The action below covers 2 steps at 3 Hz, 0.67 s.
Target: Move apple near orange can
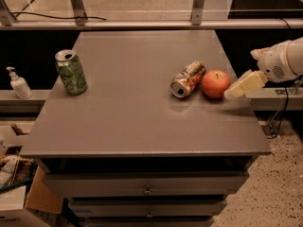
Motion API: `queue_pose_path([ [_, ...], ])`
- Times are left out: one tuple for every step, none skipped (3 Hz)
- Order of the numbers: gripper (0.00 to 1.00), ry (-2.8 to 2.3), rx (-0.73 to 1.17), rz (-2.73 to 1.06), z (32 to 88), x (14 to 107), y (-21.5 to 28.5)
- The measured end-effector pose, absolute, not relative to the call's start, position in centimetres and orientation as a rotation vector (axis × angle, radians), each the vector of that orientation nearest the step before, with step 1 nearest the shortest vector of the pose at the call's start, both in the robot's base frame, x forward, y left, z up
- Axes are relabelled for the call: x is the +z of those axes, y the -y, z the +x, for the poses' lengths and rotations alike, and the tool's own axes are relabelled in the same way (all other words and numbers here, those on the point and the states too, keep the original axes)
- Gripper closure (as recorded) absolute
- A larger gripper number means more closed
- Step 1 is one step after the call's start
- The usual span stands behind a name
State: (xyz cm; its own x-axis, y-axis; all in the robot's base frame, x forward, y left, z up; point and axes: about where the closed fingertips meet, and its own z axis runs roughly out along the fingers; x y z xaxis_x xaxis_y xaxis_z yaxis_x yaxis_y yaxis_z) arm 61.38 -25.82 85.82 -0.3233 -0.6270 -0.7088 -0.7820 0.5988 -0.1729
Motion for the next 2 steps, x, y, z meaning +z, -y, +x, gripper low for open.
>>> queue_pose_path([
  [0.00, -2.031, 0.224, -1.068, 62.1, 87.8, 30.5],
  [0.00, -2.005, 0.202, -1.059, 62.8, 89.4, 31.0],
])
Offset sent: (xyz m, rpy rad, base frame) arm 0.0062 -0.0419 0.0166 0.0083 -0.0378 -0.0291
